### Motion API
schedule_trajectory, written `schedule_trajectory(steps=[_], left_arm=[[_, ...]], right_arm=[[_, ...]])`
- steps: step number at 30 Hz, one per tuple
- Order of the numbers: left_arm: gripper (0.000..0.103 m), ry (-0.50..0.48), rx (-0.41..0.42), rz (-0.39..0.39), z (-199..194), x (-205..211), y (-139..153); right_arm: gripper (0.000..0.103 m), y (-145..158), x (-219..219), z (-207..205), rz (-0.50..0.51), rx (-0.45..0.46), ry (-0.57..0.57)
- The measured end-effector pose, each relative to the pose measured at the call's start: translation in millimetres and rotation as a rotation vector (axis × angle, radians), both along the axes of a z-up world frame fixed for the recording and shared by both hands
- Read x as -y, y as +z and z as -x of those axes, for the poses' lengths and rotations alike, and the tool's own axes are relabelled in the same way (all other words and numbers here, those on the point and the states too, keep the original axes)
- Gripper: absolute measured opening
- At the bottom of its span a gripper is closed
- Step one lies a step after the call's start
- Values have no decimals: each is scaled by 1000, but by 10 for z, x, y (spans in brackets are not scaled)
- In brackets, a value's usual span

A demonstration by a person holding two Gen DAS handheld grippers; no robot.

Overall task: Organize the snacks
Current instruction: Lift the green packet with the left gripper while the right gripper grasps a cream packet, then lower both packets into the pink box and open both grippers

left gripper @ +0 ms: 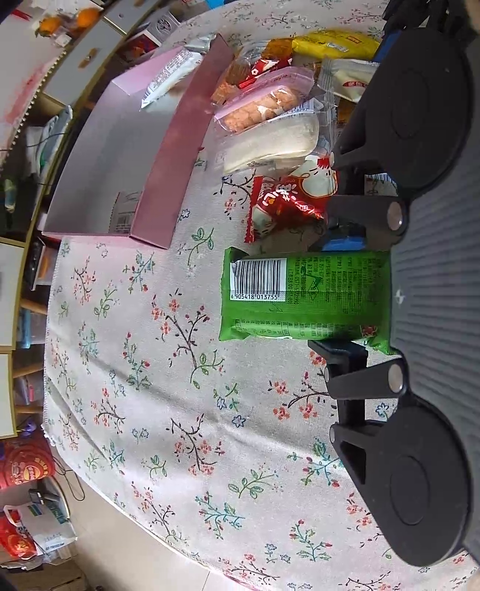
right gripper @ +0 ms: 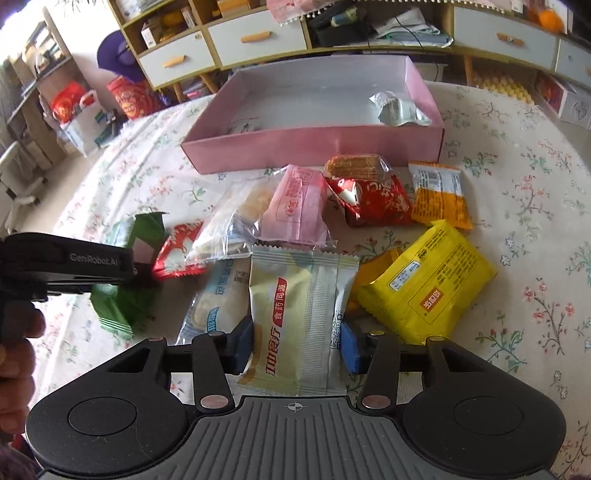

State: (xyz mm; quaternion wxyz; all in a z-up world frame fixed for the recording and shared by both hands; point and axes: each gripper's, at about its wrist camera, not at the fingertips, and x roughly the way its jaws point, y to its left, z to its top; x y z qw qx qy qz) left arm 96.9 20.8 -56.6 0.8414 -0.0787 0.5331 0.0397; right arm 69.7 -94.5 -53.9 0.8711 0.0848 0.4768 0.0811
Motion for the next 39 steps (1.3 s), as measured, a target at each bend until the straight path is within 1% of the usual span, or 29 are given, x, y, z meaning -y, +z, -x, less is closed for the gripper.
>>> schedule_trajectory(steps=[8,14,21,27,32,39], left_arm=[[41,-7,38,13,39,-6,100],[41,-24,104,9,90,15,243],[41,-35,160,14,66,62,323],[41,-34,201,8,31,99,389],[41,-33,222,8,-55,171,431],[41,-74,295,-45,-275,319,504]], right_arm=[[46,70,19,17,-34,6,-6],[46,205,23,33,-33,48,-3],[46,306,-49,-36,-21,85,22],[47,406,-41,-145,-14,122,36],[47,470,-46,-325,2,141,46],[47,522,15,-573,-3,146,35]])
